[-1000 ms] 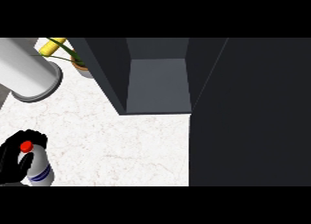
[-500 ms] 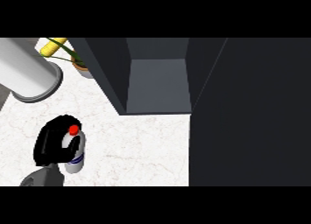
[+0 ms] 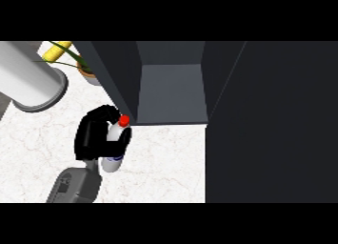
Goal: Pick up the bottled water, place it into the cabinet and close the cabinet
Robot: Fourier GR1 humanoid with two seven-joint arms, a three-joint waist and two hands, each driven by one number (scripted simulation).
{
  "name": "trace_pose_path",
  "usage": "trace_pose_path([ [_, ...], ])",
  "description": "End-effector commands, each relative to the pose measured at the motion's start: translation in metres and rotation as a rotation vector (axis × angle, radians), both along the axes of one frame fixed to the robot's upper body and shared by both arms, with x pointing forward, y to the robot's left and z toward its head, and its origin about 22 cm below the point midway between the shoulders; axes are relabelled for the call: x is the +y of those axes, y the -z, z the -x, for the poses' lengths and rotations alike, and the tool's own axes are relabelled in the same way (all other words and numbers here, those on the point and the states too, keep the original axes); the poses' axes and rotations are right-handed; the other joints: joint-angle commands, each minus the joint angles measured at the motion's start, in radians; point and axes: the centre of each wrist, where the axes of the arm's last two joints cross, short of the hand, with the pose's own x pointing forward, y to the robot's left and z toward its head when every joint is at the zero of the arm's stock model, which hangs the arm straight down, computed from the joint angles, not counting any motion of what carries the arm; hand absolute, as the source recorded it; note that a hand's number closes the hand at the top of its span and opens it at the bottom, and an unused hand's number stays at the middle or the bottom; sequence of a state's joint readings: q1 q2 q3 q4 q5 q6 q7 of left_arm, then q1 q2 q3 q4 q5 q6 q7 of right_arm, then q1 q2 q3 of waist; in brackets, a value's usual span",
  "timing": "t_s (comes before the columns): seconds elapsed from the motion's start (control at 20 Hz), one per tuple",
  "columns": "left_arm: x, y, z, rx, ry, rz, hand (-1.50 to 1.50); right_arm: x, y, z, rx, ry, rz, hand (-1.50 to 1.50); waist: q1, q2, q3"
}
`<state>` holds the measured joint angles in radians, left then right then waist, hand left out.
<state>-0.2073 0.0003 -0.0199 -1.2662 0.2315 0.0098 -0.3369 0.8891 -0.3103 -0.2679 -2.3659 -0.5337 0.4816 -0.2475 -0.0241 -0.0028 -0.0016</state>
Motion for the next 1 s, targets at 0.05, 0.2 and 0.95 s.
trace_pose_path([
  [0.05,-0.057,-0.018,0.004,-0.014,-0.017,-0.014,1.5,0.018,-0.035,0.008,-0.054,-0.078,-0.031,-1.5,-0.008,-0.002,0.0],
  [0.2,-0.075,-0.029,-0.013,-0.025,-0.05,-0.048,1.5,0.023,-0.034,0.005,-0.068,-0.073,-0.067,-1.5,-0.008,0.003,0.0],
  [0.95,-0.109,-0.054,-0.084,0.107,-0.174,-0.226,1.5,0.014,-0.027,-0.001,-0.07,-0.058,-0.117,-1.5,-0.024,0.013,0.0],
])
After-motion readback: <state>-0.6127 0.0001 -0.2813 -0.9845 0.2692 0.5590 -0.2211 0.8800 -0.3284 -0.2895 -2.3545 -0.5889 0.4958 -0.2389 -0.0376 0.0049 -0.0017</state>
